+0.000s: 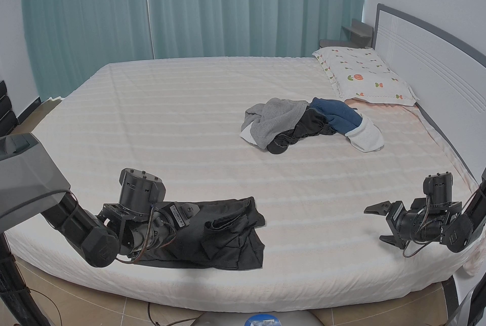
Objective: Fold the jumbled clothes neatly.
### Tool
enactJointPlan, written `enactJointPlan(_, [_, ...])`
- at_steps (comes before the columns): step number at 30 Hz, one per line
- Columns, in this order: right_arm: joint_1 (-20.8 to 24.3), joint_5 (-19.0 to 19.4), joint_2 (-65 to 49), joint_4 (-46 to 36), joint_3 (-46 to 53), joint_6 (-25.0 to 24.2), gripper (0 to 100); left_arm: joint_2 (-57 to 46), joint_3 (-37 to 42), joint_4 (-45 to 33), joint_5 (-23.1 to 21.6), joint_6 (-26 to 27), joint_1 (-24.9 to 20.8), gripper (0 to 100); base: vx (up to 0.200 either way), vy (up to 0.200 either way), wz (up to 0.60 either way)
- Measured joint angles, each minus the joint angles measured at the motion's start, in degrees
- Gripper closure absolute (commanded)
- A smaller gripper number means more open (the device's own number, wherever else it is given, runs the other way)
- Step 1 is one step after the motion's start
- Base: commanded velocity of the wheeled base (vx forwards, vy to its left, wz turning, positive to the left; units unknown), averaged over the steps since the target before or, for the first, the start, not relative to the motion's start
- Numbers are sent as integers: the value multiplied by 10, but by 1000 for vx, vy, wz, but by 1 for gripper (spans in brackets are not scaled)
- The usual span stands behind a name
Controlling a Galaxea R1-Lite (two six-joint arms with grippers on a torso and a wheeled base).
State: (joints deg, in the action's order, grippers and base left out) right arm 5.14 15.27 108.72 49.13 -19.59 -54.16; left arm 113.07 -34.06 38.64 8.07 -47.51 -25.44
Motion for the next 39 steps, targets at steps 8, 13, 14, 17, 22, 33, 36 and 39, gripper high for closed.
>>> enactJointPlan(8, [46,-18,-4,-4,-8,2,0,-12,31,12,-31,-10,24,0,0,200,0])
enactJointPlan(13, [92,-58,-3,-28,-30,4,0,-21,42,11,-53,-25,35,0,0,200,0])
enactJointPlan(14, [101,-67,-3,-34,-37,5,0,-23,43,11,-57,-27,39,0,0,200,0])
enactJointPlan(17, [139,-102,-2,-79,-69,7,0,-27,47,11,-78,-30,50,0,0,200,0])
enactJointPlan(22, [181,-137,-2,-146,-120,30,0,-28,49,12,-107,-31,66,0,0,200,0])
enactJointPlan(33, [245,-171,22,-218,-213,41,0,-5,44,17,-136,-30,95,0,0,200,0])
enactJointPlan(36, [256,-183,34,-240,-233,41,0,3,42,17,-141,-29,98,0,0,200,0])
enactJointPlan(39, [261,-196,46,-263,-256,42,0,10,42,17,-145,-26,99,0,0,67,0])
